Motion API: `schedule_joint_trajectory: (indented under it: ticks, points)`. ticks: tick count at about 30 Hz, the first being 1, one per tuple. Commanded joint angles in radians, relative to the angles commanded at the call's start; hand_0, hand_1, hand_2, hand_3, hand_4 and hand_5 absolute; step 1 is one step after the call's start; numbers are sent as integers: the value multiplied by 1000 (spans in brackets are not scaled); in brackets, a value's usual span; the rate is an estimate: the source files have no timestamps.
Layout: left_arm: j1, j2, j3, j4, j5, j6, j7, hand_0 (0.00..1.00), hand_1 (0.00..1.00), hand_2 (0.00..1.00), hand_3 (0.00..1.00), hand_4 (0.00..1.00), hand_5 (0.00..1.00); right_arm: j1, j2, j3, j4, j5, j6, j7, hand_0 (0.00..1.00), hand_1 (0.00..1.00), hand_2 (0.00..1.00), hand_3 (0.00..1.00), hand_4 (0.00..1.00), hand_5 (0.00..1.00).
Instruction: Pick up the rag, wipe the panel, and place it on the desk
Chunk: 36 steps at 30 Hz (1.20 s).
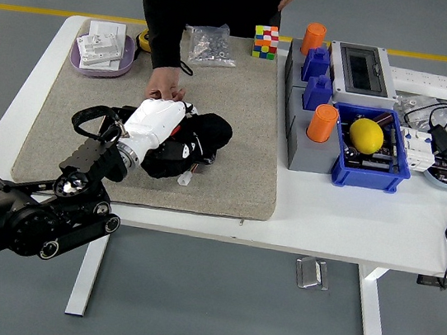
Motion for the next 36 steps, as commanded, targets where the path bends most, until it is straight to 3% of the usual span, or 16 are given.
schedule_joint_trajectory:
  ticks: [8,16,36]
  points:
    - [-3,-9,33,-6,-1,0,7,213,136,497,402,368,2,0,-1,0,0,-3,0,0,726,664,696,586,943,584]
    - [5,-3,4,14,6,5,7,213,137,497,404,371,2,-2,2,2,0,-4,-1,1,725,664,696,586,943,583]
    - [14,60,-40,60,22,14,12,214,137,497,404,378,2,-12,5,11,0,-2,-3,5,725,663,696,586,943,582]
